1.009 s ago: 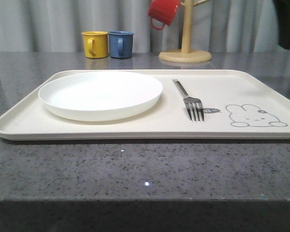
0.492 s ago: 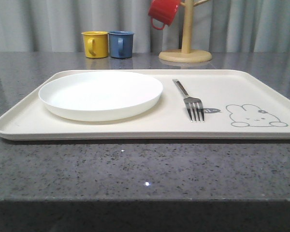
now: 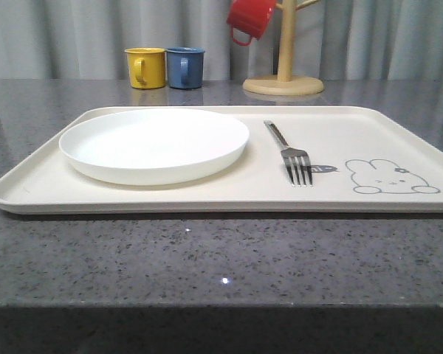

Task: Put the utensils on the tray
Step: 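Move the right gripper to the steel chopsticks and grasp them, then place the chopsticks on the tray beside the fork and release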

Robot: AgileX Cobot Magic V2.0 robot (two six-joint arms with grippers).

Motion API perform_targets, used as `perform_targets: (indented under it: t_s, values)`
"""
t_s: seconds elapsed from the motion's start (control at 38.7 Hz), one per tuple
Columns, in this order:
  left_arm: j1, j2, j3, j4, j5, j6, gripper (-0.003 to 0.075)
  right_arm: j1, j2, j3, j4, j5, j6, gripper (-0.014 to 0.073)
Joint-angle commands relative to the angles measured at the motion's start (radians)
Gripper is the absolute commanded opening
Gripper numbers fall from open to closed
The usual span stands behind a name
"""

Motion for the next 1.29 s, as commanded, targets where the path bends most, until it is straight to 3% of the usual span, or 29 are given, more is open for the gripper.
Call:
perform_targets:
  t_s: [0.0,0.08,0.23,0.28,0.67,1.09,1.27]
  values:
    - [0.003,0.005,-0.029,-0.011,-0.087,-0.007,-0.0018,0.007,-0.024,-0.022,0.005,0.003,-0.015,0.0247]
    - [0.003,0.005,-0.029,-0.011,-0.087,-0.007,-0.0018,0.013,-0.024,-0.022,0.005,0.005,-0.024,0.0181]
    - [0.003,0.005,-0.029,-0.011,-0.087,-0.007,-0.0018,0.018,-0.026,-0.022,0.005,0.015,-0.029,-0.0031]
    - [0.003,0.005,-0.029,-0.011,-0.087,-0.007,-0.0018,0.018,-0.033,-0.022,0.005,0.019,-0.029,-0.005]
    - [0.003,0.005,-0.029,-0.011,-0.087,-0.007,-0.0018,0.06,-0.17,-0.137,0.04,0.169,0.078,-0.0048]
    - [0.003,0.005,-0.029,-0.011,-0.087,-0.007,-0.0018,0.388,-0.112,-0.151,0.106,0.067,0.249,-0.0048]
    - [0.003,0.005,-0.029,-0.011,-0.087,-0.007,-0.0018,0.47,-0.037,-0.152,0.106,0.028,0.307,-0.0048]
